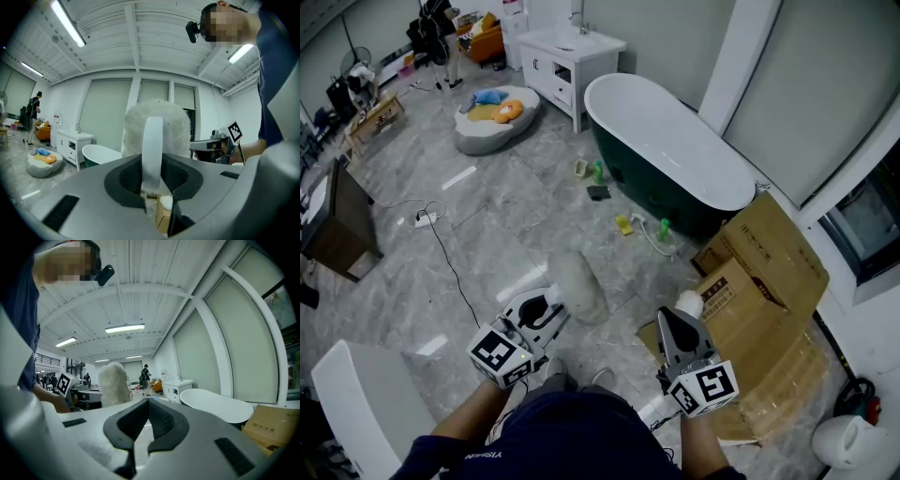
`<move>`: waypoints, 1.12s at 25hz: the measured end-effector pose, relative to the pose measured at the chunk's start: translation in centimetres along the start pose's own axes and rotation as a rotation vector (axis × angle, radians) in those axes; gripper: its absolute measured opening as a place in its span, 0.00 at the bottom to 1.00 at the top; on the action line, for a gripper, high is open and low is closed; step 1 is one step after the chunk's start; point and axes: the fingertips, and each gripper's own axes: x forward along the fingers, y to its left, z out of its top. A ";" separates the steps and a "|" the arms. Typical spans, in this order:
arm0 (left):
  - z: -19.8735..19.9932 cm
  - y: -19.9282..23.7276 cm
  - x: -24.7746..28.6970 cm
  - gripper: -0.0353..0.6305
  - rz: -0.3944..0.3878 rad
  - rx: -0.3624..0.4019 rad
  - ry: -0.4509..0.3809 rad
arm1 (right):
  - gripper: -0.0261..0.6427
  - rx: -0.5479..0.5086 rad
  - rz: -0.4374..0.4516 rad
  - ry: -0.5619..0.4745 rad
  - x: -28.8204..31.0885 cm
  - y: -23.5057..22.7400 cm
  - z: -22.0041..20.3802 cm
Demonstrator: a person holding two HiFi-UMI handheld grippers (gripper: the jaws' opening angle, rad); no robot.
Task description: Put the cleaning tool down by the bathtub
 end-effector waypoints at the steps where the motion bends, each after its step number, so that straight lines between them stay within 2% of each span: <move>1: 0.0 -0.1 0.1 0.22 -0.001 0.001 0.000 | 0.05 -0.002 0.003 -0.002 -0.1 0.0 0.0; 28: 0.1 -3.0 3.6 0.22 0.016 0.011 -0.001 | 0.05 0.000 0.030 0.000 -2.6 -3.9 -0.3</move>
